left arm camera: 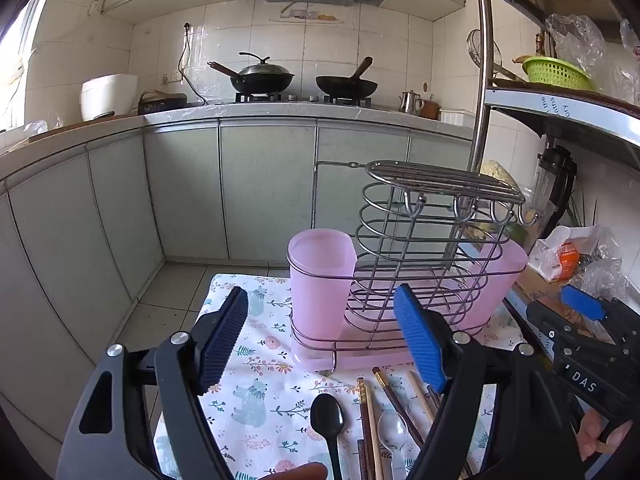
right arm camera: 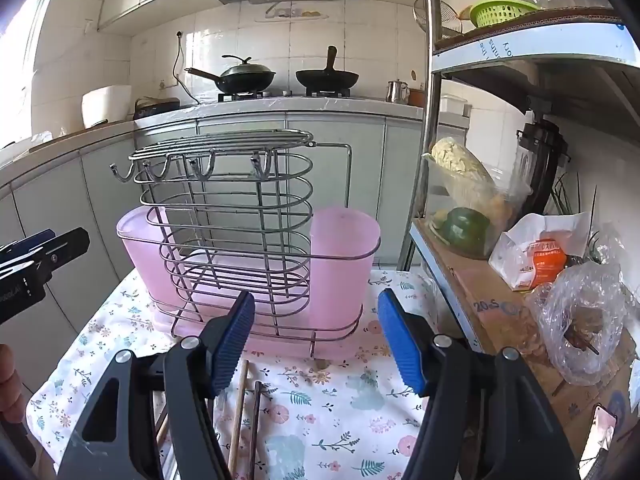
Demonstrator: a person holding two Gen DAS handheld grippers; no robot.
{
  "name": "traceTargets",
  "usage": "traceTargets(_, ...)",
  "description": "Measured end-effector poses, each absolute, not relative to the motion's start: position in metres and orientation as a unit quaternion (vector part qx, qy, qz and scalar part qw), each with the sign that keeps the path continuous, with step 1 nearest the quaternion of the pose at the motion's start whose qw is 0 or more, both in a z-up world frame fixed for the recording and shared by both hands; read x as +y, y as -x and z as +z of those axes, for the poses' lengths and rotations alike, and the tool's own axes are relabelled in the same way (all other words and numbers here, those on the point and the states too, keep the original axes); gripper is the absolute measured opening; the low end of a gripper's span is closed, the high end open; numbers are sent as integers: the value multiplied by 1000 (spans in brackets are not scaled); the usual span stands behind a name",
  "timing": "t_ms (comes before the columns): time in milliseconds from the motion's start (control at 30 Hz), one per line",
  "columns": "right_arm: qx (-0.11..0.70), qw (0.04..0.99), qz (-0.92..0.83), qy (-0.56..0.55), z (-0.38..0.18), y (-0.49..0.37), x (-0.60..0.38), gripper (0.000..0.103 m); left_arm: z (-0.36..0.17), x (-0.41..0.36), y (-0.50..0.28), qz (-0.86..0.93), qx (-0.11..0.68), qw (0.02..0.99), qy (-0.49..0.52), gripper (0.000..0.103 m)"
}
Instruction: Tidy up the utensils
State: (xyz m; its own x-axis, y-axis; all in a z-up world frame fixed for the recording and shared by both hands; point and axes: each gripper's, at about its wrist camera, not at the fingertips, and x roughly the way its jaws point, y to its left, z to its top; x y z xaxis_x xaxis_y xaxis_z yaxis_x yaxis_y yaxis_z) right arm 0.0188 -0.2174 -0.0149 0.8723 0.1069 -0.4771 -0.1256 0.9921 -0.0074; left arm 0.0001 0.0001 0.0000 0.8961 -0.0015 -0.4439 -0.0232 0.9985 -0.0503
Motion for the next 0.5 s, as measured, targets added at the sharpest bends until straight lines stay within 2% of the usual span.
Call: traceTargets(500, 241, 968, 62, 17, -5, -18, -219, 63, 8, -1, 1, 1, 225, 974, 24, 76)
